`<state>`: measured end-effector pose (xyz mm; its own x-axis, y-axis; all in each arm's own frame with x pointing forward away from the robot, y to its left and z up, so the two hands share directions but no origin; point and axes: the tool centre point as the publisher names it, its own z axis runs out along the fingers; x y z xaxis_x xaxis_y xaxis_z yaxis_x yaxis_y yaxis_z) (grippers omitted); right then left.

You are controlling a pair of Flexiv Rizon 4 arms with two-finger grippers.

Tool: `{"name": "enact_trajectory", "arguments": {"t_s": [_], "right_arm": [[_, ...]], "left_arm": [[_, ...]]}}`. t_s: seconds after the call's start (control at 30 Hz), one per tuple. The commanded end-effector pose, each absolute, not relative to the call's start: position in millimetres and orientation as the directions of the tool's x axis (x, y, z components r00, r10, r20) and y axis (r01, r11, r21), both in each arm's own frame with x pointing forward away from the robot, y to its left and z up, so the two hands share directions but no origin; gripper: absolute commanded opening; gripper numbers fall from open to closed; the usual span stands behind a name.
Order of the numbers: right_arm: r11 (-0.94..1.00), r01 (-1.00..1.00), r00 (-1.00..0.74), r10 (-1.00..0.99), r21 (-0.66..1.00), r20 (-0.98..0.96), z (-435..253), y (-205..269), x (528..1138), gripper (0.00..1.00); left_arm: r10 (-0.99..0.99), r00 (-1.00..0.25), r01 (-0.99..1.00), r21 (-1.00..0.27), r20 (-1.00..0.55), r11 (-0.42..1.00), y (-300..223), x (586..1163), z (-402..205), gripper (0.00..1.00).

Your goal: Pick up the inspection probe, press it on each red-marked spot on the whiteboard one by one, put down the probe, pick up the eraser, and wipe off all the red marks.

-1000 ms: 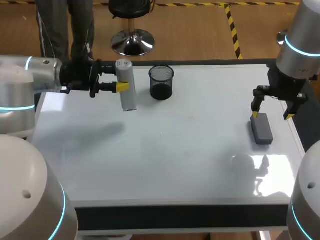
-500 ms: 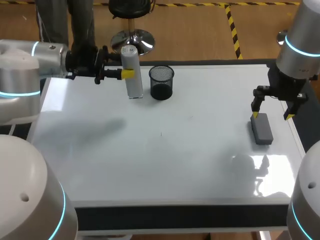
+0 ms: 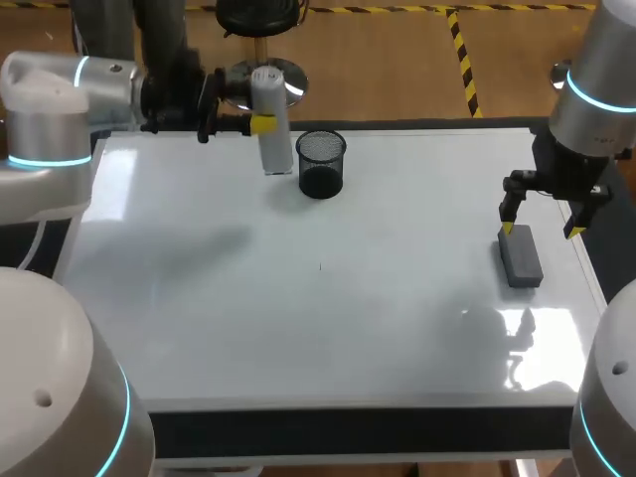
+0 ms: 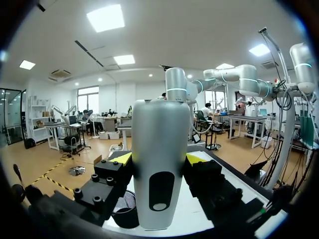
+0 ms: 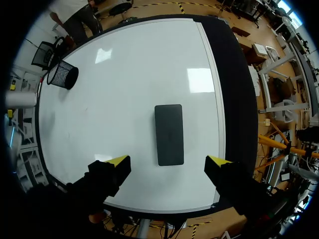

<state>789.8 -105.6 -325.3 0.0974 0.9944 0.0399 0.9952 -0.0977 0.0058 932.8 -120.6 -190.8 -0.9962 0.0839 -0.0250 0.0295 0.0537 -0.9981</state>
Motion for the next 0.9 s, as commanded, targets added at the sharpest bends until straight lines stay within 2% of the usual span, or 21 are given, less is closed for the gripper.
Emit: {"name": "enact_trajectory", "arguments": {"t_s": [0.03, 0.9], "right_arm": [[-0.097, 0.995, 0.097, 0.994, 0.007, 0.040, -324, -106, 789, 1.00], [-0.097, 0.995, 0.097, 0.994, 0.007, 0.040, -324, -106, 789, 1.00]], "left_arm": [[0.119, -0.993, 0.034, -0.997, -0.026, 0.063, -125, 948, -184, 0.00], [0.204, -0.979, 0.034, -0.998, -0.024, 0.046, -158, 1002, -176, 0.00]]}}
